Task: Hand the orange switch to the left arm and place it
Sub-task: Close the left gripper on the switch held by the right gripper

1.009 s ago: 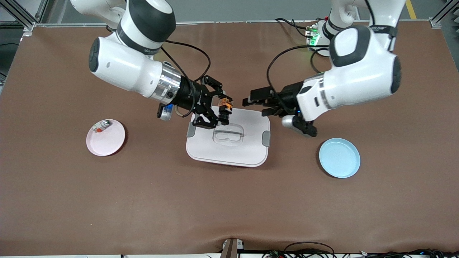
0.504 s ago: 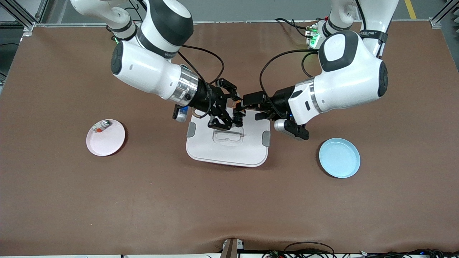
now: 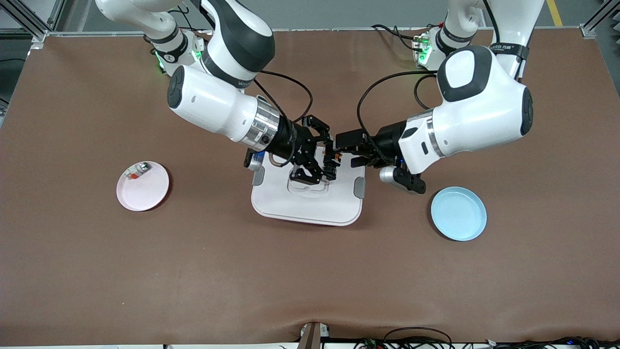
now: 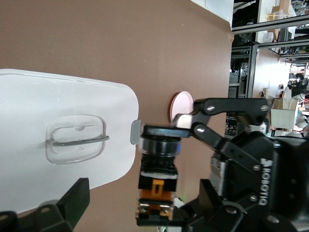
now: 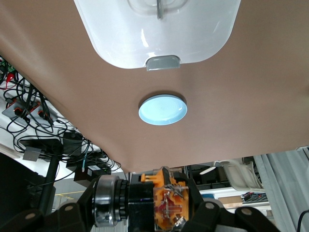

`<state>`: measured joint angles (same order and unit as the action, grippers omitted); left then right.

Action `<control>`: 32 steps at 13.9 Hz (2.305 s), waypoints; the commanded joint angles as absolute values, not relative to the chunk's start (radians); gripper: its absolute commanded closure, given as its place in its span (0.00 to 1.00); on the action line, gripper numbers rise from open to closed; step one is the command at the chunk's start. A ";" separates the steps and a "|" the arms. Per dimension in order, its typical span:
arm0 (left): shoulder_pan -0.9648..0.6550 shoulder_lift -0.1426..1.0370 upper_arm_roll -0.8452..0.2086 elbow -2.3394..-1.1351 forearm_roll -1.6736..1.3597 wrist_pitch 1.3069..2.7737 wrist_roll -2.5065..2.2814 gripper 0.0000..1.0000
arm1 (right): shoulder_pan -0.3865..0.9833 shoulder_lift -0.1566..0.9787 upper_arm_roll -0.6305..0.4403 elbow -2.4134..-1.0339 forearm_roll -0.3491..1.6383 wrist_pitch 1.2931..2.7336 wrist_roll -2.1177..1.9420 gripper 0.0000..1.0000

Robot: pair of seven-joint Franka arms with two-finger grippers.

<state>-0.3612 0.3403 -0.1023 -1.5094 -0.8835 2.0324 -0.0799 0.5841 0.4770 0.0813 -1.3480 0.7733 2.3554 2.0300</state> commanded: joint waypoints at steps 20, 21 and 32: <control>-0.341 0.379 -0.100 -1.470 -0.913 2.036 0.095 0.96 | 0.620 0.632 0.069 -1.144 0.683 2.411 2.074 1.00; -0.341 0.377 -0.100 -1.470 -0.913 2.036 0.100 1.00 | 0.620 0.634 0.069 -1.143 0.683 2.411 2.074 1.00; -0.336 0.374 -0.100 -1.470 -0.908 2.036 0.112 1.00 | 0.623 0.638 0.069 -1.140 0.678 2.411 2.095 0.00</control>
